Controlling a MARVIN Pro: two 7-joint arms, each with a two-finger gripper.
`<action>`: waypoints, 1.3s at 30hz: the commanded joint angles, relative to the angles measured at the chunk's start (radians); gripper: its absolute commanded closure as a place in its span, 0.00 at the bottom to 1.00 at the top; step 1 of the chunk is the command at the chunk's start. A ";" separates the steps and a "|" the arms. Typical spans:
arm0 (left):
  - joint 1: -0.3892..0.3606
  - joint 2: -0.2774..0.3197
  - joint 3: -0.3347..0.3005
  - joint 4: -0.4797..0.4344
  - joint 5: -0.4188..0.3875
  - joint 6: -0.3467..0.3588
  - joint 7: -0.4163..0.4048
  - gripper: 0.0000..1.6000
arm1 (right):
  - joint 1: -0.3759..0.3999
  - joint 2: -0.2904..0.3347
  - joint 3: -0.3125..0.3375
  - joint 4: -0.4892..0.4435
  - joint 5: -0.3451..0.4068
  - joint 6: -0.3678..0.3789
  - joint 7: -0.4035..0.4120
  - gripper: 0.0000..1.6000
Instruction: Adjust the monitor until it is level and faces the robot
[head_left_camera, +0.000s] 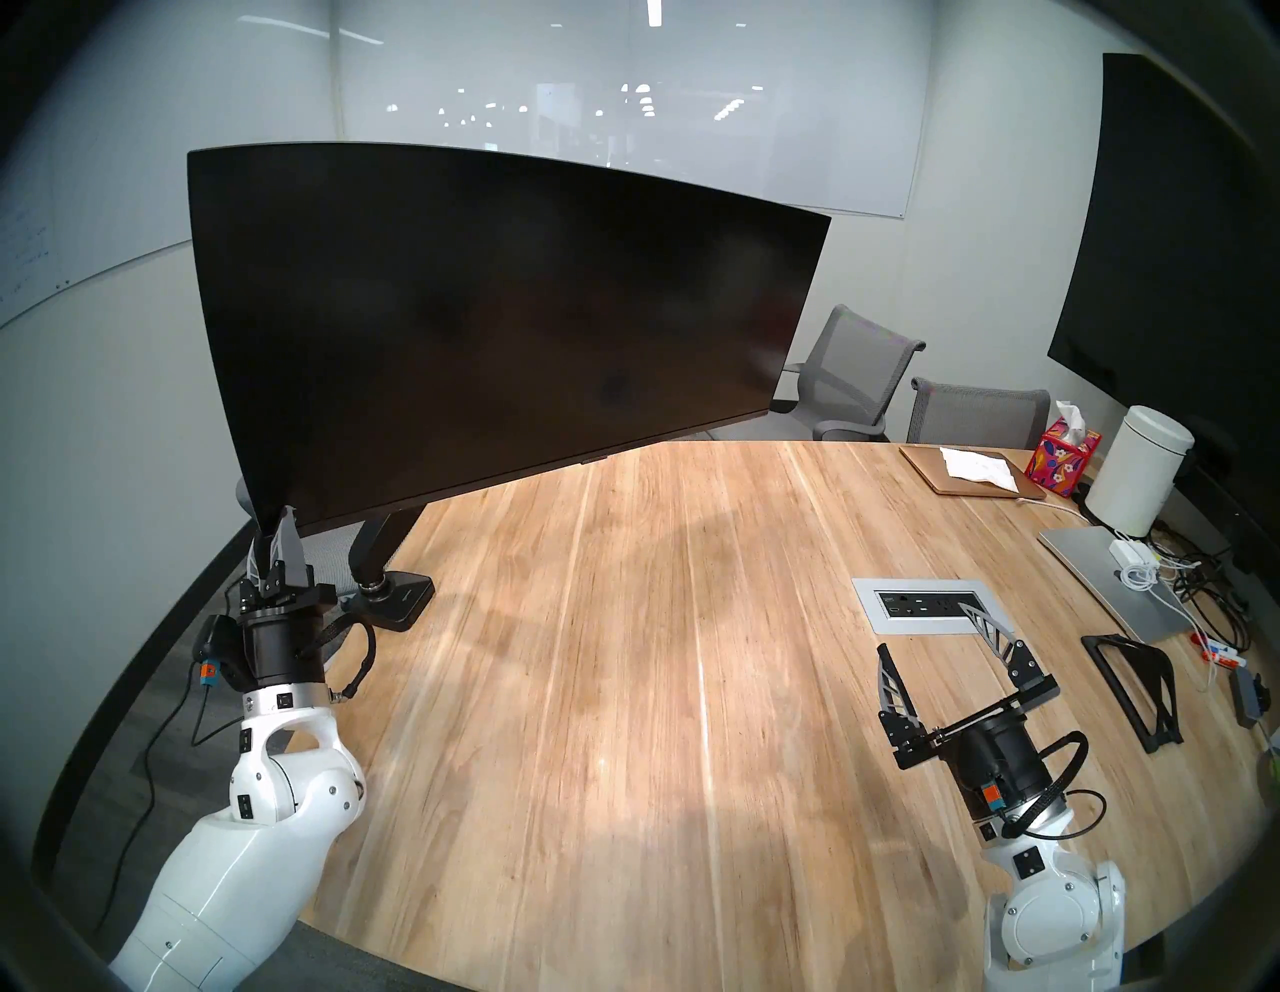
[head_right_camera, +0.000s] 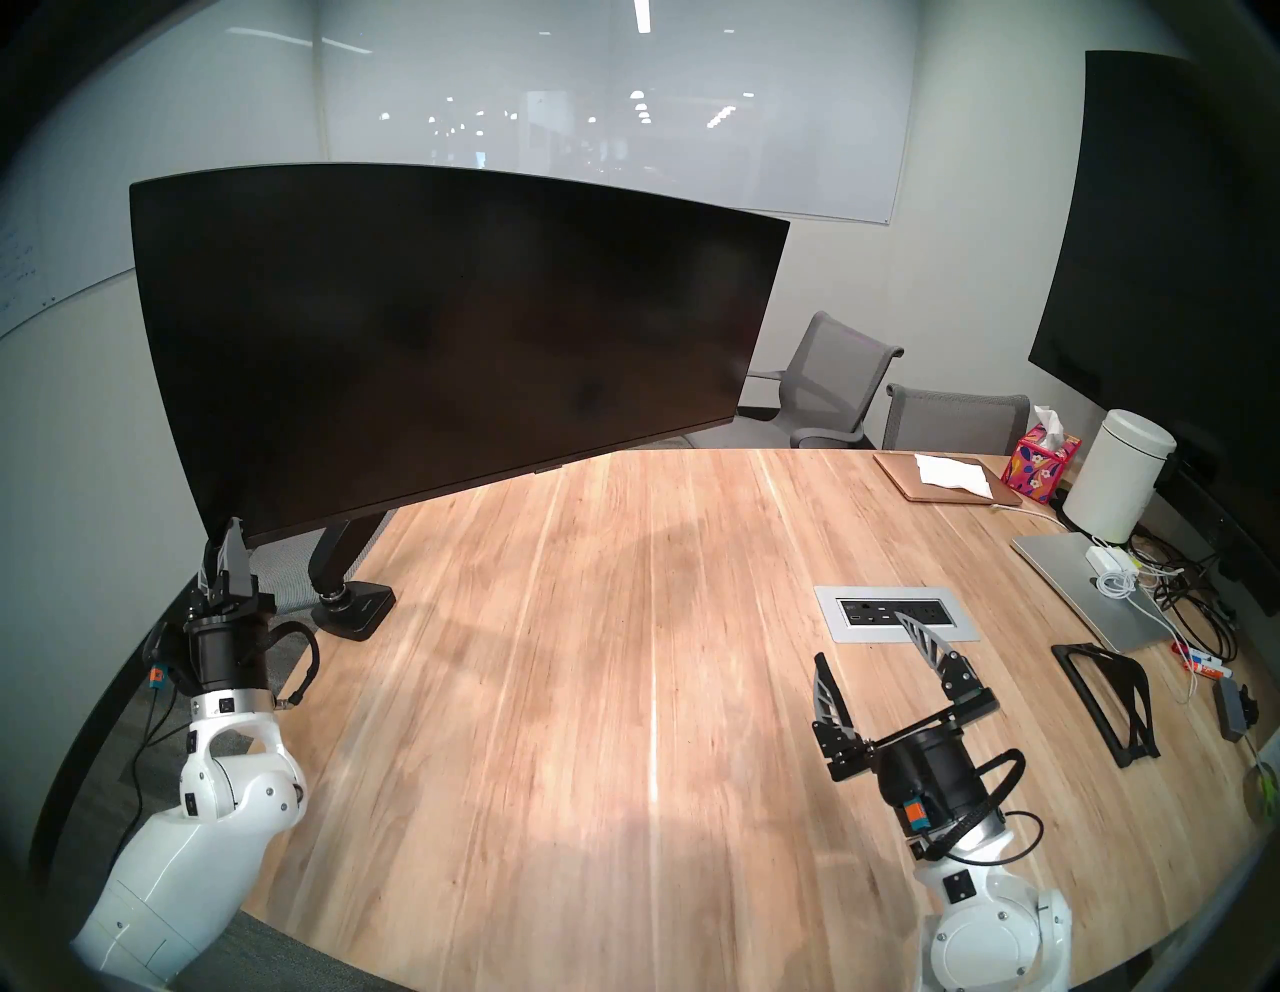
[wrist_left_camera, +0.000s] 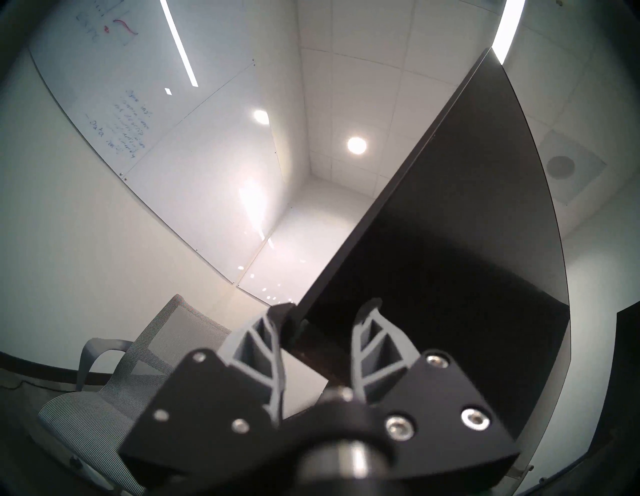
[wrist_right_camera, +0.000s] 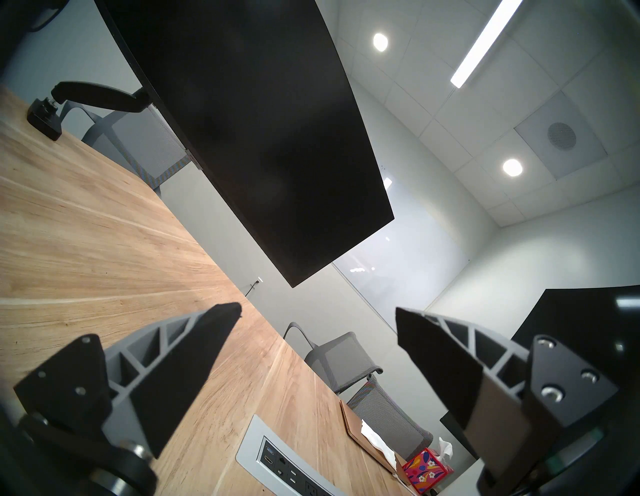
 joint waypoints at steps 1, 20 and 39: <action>-0.016 -0.014 0.004 0.014 0.010 0.015 0.025 1.00 | 0.001 -0.002 0.000 -0.022 0.007 -0.001 -0.003 0.00; -0.127 -0.031 0.026 0.093 0.016 0.043 0.063 1.00 | 0.002 -0.002 0.000 -0.021 0.007 -0.001 -0.003 0.00; -0.200 -0.031 0.050 0.158 0.029 0.049 0.094 1.00 | 0.002 -0.002 0.000 -0.021 0.007 -0.001 -0.003 0.00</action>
